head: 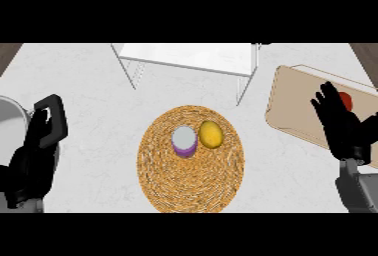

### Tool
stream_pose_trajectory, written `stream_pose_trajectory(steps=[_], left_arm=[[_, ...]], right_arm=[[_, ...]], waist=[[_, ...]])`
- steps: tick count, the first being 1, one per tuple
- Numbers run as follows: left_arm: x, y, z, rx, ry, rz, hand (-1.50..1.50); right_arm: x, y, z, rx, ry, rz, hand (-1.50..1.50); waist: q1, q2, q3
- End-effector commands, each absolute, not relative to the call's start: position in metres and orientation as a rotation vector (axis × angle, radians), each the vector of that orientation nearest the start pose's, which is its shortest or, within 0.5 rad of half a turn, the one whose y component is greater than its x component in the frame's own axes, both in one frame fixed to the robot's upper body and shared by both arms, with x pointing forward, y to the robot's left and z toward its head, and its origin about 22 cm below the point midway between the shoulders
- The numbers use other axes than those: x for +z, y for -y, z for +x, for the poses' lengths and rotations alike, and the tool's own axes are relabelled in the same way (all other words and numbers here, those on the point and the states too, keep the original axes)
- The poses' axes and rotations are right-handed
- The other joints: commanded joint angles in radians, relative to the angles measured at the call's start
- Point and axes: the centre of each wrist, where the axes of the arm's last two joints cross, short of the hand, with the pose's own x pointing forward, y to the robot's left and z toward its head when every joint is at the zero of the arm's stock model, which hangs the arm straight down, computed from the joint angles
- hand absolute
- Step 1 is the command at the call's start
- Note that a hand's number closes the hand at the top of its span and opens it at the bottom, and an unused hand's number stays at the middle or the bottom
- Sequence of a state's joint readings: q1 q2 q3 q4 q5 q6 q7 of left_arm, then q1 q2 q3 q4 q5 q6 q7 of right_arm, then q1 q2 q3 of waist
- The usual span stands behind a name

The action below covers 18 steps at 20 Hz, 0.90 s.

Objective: Pick the can from the placemat and place it in the tiered shelf

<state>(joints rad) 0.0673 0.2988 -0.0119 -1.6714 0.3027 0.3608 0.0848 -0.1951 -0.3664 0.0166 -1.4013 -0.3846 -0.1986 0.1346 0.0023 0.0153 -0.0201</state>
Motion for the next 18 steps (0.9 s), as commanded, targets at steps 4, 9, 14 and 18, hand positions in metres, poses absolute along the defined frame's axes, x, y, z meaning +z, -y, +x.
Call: stream_pose_trajectory(steps=[4,9,14,18], left_arm=[[-0.001,-0.305,0.218,0.152,1.282,0.226,0.0],[-0.011,-0.295,0.218,0.093,1.149,0.168,0.0],[-0.009,-0.296,0.234,0.055,1.129,0.135,0.0],[-0.01,-0.314,0.228,0.096,1.138,0.123,0.0]], right_arm=[[0.097,0.28,0.301,0.09,1.761,-0.245,1.5],[0.065,0.288,0.292,0.202,1.462,-0.567,1.5],[0.064,0.249,0.278,0.273,1.585,-0.385,-1.5],[0.078,0.256,0.263,0.435,1.568,-0.26,-1.5]], waist=[[-0.012,-0.017,0.018],[-0.034,-0.008,0.014],[-0.029,-0.012,0.018],[-0.032,-0.016,0.017]])
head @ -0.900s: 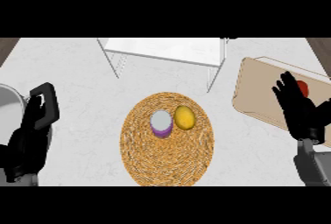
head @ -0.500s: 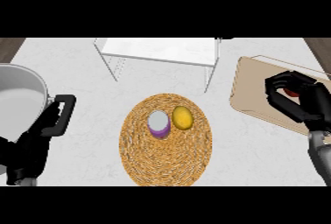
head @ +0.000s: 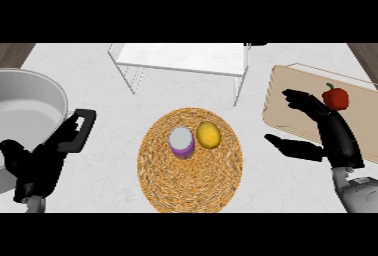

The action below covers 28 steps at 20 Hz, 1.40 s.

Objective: Pick the can from the placemat and place it in the tiered shelf

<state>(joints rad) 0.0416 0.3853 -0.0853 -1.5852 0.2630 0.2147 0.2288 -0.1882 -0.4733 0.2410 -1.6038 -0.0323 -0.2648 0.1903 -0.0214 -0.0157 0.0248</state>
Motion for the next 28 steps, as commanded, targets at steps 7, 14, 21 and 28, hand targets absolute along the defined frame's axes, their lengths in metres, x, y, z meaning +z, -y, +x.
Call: stream_pose_trajectory(steps=[7,14,21,28], left_arm=[[-0.018,-0.299,0.219,0.048,1.128,0.12,0.0],[-0.011,-0.285,0.223,0.035,1.119,0.103,0.0],[-0.007,-0.28,0.239,0.027,1.128,0.104,0.0],[-0.02,-0.279,0.236,0.039,1.11,0.1,0.0]], right_arm=[[0.131,0.211,0.256,0.633,1.483,-0.191,-1.5],[0.165,0.163,0.256,0.69,1.324,-0.321,-1.5],[0.172,0.107,0.275,0.702,1.231,-0.502,-1.5],[0.163,0.06,0.281,0.768,1.097,-0.502,-1.5]], waist=[[0.01,0.014,-0.03],[0.028,0.013,-0.03],[0.033,0.019,-0.029],[0.024,0.019,-0.029]])
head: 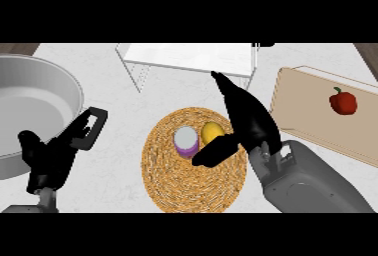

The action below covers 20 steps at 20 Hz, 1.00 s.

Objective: Pick the can from the placemat and place it in the tiered shelf

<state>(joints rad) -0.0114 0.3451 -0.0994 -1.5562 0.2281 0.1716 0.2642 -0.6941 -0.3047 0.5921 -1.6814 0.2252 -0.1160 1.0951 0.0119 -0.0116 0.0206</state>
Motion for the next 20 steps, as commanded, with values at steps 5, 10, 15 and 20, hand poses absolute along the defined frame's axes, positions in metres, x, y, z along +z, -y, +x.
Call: stream_pose_trajectory(steps=[5,10,15,20], left_arm=[[-0.008,-0.286,0.239,0.052,1.123,0.088,0.0],[-0.015,-0.301,0.233,0.061,1.118,0.117,0.0],[-0.022,-0.281,0.238,0.044,1.132,0.101,0.0],[-0.016,-0.3,0.235,0.047,1.123,0.111,0.0]], right_arm=[[0.156,0.042,0.288,0.847,1.045,-0.554,-1.5],[0.136,0.039,0.292,0.822,0.982,-0.589,-1.5],[0.129,0.017,0.286,0.855,0.962,-0.644,-1.5],[0.123,0.016,0.286,0.834,0.98,-0.648,-1.5]], waist=[[-0.006,0.013,-0.023],[-0.017,0.013,-0.023],[-0.028,0.015,-0.024],[-0.026,0.012,-0.023]])
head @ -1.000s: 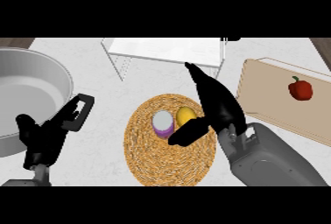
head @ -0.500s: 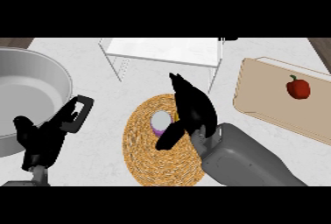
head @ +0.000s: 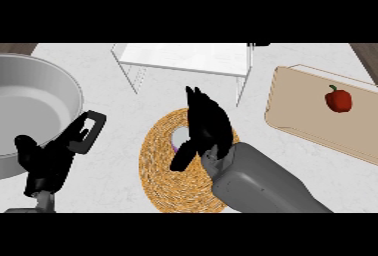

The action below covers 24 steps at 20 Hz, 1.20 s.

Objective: Pick the can from the placemat and place it in the tiered shelf

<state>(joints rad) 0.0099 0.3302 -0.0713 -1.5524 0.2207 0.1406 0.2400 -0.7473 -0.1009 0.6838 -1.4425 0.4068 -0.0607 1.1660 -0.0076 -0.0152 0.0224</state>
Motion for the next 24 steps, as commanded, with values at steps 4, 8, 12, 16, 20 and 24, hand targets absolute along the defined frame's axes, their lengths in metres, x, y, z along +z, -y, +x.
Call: stream_pose_trajectory(steps=[4,8,12,16,20,24], left_arm=[[-0.02,-0.291,0.236,0.038,1.125,0.087,0.0],[-0.011,-0.303,0.227,0.063,1.126,0.111,0.0],[-0.02,-0.295,0.232,0.039,1.121,0.105,0.0],[-0.029,-0.297,0.224,0.049,1.12,0.098,0.0],[-0.014,-0.292,0.244,0.055,1.133,0.089,0.0],[-0.027,-0.288,0.238,0.036,1.12,0.092,0.0]], right_arm=[[0.102,0.001,0.283,0.858,0.945,-0.671,-1.5],[0.094,0.01,0.296,0.841,0.905,-0.72,-1.5],[0.093,0.009,0.3,0.846,0.914,-0.761,-1.5],[0.066,0.015,0.292,0.858,0.928,-0.764,-1.5],[0.065,0.018,0.308,0.807,0.957,-0.774,-1.5],[0.052,0.02,0.295,0.83,0.969,-0.75,-1.5]], waist=[[-0.003,0.019,-0.025],[0.01,0.015,-0.024],[0.001,0.017,-0.024],[0.003,0.018,-0.024],[0.014,0.023,-0.023],[0.001,0.019,-0.023]])
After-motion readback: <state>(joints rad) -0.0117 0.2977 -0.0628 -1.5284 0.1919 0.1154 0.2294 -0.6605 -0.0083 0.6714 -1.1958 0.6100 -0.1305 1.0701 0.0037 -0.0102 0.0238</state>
